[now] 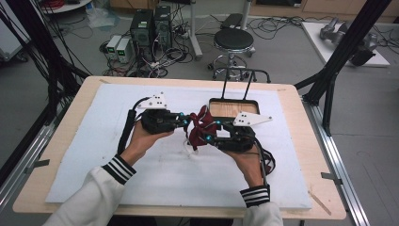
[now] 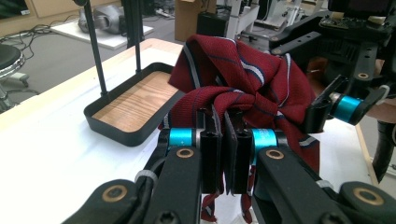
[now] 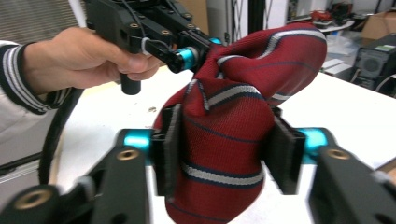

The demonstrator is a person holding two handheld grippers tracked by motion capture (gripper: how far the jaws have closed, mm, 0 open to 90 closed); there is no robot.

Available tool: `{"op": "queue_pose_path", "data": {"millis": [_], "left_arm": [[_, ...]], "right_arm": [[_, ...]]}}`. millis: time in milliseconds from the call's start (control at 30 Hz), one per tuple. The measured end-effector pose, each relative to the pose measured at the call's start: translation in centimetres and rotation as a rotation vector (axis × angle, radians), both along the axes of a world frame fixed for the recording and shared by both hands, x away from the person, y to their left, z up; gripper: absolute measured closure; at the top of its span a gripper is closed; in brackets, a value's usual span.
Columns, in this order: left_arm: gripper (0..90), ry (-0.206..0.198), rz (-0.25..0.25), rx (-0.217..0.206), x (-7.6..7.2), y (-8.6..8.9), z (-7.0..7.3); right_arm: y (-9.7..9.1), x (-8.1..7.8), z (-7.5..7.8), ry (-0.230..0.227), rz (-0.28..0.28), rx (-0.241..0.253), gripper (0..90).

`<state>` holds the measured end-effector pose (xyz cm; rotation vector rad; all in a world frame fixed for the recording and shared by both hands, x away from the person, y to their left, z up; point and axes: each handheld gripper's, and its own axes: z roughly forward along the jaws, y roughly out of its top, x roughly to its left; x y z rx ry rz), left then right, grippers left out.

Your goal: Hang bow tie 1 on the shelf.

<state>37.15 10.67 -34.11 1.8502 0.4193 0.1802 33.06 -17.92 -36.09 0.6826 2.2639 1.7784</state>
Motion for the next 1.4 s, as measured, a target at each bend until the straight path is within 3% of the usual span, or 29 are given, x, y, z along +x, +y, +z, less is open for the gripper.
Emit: {"op": "queue_pose_path", "data": {"millis": [200,267,400,533,667,767,833,900,967,1400], "left_arm": [[85.9,0.0,-0.004,-0.001,0.0,-0.1,0.0],[85.8,-0.002,-0.006,0.003,0.0,-0.2,0.0],[85.7,-0.007,-0.007,0.02,0.0,-0.2,-0.1],[83.8,-0.003,-0.004,0.014,0.1,0.0,-0.1],[67.2,-0.008,0.013,0.019,0.2,0.1,0.0],[49.2,-0.051,0.066,0.022,0.0,0.2,0.0],[42.1,-0.06,0.072,0.015,0.0,0.3,0.1],[27.0,-0.062,0.108,0.018,-0.1,0.4,0.1],[17.4,-0.077,0.132,0.028,-0.1,0.7,0.1],[16.0,-0.115,0.197,-0.036,-1.0,5.1,-1.2]], "right_arm": [[0.1,-0.1,0.0,0.011,0.044,0.002,82.3],[0.0,0.0,0.0,0.021,0.059,0.009,86.9],[0.0,-0.1,0.0,0.019,0.06,-0.006,87.6],[0.0,-0.1,0.2,-0.005,0.058,0.01,87.6],[-0.3,-0.2,0.3,-0.014,0.052,0.019,87.7],[-0.4,-0.2,0.4,-0.028,0.042,0.015,87.7],[-0.5,-0.3,0.5,-0.04,0.034,0.016,87.7],[-0.7,-0.4,0.6,-0.047,0.026,0.018,87.7],[-1.0,-0.4,0.7,-0.052,0.017,0.018,87.7],[-3.7,-0.8,1.8,-0.11,-0.055,0.053,87.6]]}}
